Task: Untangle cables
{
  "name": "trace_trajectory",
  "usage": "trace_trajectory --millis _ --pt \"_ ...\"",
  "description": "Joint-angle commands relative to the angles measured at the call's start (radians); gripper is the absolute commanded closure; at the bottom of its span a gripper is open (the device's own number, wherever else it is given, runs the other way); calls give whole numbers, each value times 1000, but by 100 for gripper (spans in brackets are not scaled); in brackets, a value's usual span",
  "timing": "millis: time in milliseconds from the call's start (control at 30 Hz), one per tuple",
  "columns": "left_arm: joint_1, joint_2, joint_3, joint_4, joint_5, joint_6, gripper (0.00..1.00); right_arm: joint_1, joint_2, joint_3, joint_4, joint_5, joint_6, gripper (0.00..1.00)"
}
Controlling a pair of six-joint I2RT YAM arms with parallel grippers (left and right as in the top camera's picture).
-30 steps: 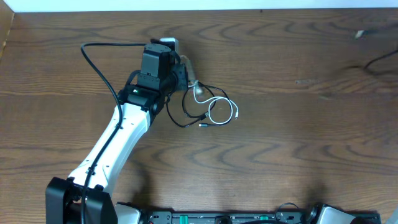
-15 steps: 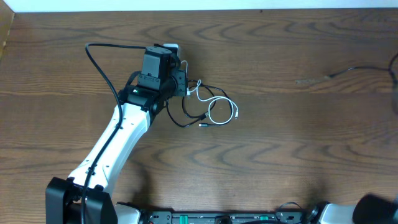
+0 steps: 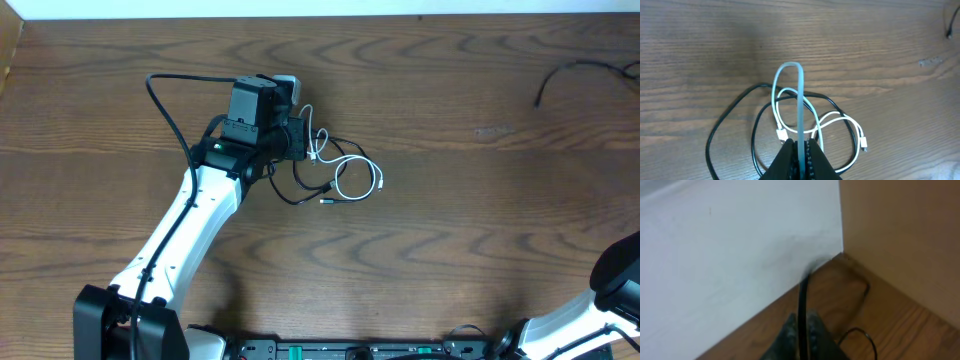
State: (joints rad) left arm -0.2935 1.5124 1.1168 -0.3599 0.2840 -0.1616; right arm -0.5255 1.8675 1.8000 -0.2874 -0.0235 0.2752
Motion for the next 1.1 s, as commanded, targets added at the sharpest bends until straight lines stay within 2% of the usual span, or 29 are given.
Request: trace_trajectory --millis 0,33,67,167,267,467,633,767,867,1067 --pt "0 -13 6 -2 19 -35 93 -6 64 12 0 37 24 66" --pt "0 -13 6 -2 19 -35 92 -6 89 12 -7 36 26 20" --pt "0 -13 6 -3 19 -35 92 -6 110 12 -17 31 34 1" --pt "0 -13 6 -12 19 -35 92 -6 162 12 -107 21 79 1" --pt "-2 -13 6 -39 29 -39 92 -4 158 12 -242 -130 85 1" --pt "-21 -56 26 73 47 -71 93 35 113 12 -419 -671 -92 1" --pt "-21 -146 68 306 121 -220 92 115 112 12 -509 -938 -243 1" --pt "-21 -226 95 499 194 -438 93 178 112 12 -580 -1147 -461 1" --pt "-21 -284 105 651 206 -556 93 227 112 12 -633 -1199 -544 1" --pt "-21 -365 109 875 164 -654 93 320 112 12 -686 -1129 -562 1"
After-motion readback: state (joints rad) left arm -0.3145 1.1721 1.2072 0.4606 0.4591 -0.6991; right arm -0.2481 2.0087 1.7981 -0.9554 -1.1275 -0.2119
